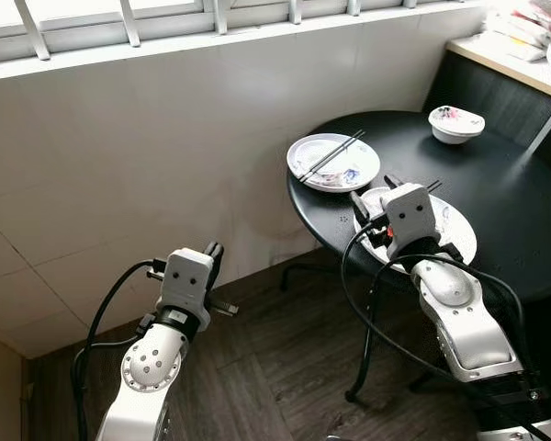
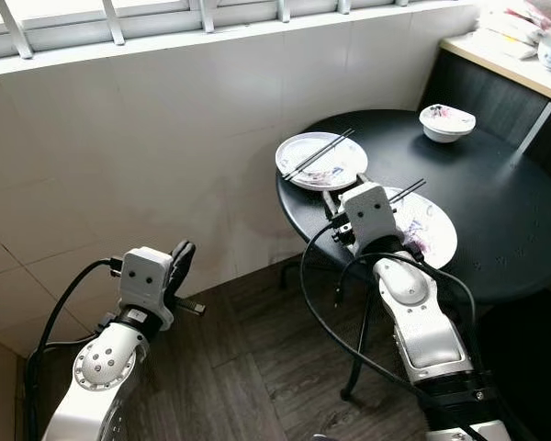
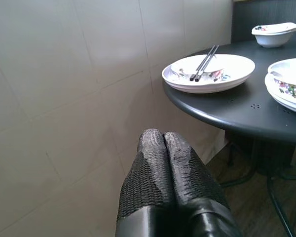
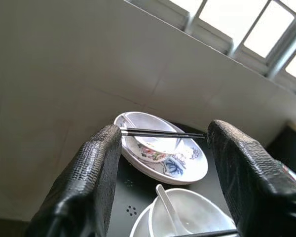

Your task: Kitchen organization

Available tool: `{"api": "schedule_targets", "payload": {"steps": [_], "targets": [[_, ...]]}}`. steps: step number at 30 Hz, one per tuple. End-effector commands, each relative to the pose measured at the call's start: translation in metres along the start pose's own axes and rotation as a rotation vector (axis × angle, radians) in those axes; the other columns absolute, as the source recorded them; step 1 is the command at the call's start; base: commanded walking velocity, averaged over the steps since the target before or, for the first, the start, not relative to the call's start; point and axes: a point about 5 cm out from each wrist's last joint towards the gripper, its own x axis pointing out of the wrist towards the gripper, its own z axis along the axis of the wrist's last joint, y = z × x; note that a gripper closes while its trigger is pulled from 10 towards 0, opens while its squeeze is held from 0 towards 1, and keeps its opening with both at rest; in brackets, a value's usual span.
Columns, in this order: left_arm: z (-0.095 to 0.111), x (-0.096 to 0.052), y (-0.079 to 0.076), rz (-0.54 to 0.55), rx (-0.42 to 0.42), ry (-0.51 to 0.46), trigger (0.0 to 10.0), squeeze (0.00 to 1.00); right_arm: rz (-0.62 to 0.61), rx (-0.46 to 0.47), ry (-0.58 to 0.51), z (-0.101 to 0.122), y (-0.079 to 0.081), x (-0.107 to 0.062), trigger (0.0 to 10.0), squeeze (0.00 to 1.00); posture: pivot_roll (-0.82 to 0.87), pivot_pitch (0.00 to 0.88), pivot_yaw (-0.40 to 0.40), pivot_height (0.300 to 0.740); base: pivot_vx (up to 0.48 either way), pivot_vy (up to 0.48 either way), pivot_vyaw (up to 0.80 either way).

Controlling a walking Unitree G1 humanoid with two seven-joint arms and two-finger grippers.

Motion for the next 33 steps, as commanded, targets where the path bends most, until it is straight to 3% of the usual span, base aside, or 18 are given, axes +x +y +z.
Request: {"api": "schedule_targets", "payload": {"steps": [1,10,13,14,19,20,22,33], "targets": [[0.001,0.002,0.000,0.003,0.000,-0.006,10.0,0.00,0.039,-0.045,-0.010,-0.001,0.003,-0.001,10.0,0.00,-0.06,0.003,-0.040,0.740,0.000,0.000,0.00],[-0.002,0.002,0.001,0.007,-0.003,0.010,10.0,0.00,0.252,-0.128,-0.032,-0.007,0.032,-0.009,10.0,0.00,-0.06,0.008,-0.039,0.740,0.000,0.000,0.00],[-0.002,0.002,0.001,0.009,-0.005,0.011,10.0,0.00,0.311,-0.179,-0.021,-0.012,0.035,-0.011,10.0,0.00,-0.06,0.013,-0.038,0.740,0.000,0.000,0.00],[-0.002,0.002,0.001,0.008,-0.005,0.012,10.0,0.00,0.359,-0.246,-0.007,-0.019,0.034,-0.011,10.0,0.00,-0.06,0.014,-0.038,0.740,0.000,0.000,0.00],[-0.002,0.004,0.001,0.006,-0.006,0.013,10.0,0.00,0.422,-0.306,0.029,-0.028,0.031,-0.010,10.0,0.00,-0.06,0.012,-0.040,0.740,0.000,0.000,0.00],[-0.002,0.005,0.000,0.005,-0.007,0.013,10.0,0.00,0.445,-0.379,0.091,-0.040,0.026,-0.007,10.0,0.00,-0.06,0.012,-0.043,0.740,0.000,0.000,0.00],[-0.002,0.005,0.000,0.005,-0.009,0.012,10.0,0.00,0.458,-0.412,0.124,-0.047,0.021,-0.004,10.0,0.00,-0.06,0.012,-0.045,0.740,0.000,0.000,0.00],[-0.001,0.008,0.001,0.018,-0.016,0.006,10.0,0.00,0.536,-0.469,0.144,-0.061,0.021,0.005,10.0,0.00,-0.04,0.011,-0.053,0.740,0.000,0.000,0.00]]}}
